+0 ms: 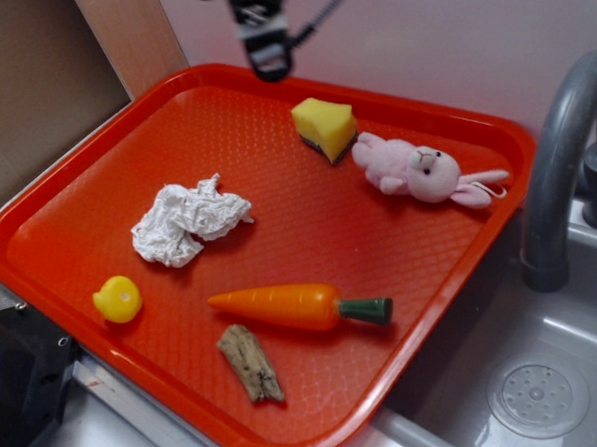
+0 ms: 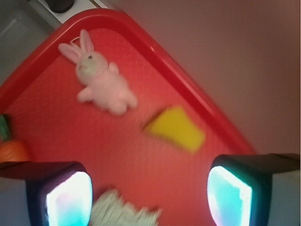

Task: Grab the pink bunny.

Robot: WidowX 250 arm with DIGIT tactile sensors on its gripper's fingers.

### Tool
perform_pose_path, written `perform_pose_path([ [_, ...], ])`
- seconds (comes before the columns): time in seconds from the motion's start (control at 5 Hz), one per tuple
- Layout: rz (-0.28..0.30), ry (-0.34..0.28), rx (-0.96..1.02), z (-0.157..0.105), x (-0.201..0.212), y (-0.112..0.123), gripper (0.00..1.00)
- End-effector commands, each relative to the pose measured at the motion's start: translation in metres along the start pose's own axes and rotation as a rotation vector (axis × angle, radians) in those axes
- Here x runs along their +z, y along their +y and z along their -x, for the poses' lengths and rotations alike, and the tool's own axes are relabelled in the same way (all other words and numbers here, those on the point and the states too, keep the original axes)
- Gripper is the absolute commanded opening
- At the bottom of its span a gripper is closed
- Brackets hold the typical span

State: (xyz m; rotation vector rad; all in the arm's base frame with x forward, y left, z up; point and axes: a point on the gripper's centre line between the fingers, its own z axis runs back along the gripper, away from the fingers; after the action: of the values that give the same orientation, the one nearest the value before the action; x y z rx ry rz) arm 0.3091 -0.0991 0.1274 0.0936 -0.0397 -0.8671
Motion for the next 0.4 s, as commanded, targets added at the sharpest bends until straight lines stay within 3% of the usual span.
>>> perform_pose_path([
  [0.0,0.090,-0.087,-0.300,-0.024,-0.031,-0.041,1.00],
  [0.2,0.165,-0.190,-0.375,-0.011,-0.029,-0.061,1.00],
])
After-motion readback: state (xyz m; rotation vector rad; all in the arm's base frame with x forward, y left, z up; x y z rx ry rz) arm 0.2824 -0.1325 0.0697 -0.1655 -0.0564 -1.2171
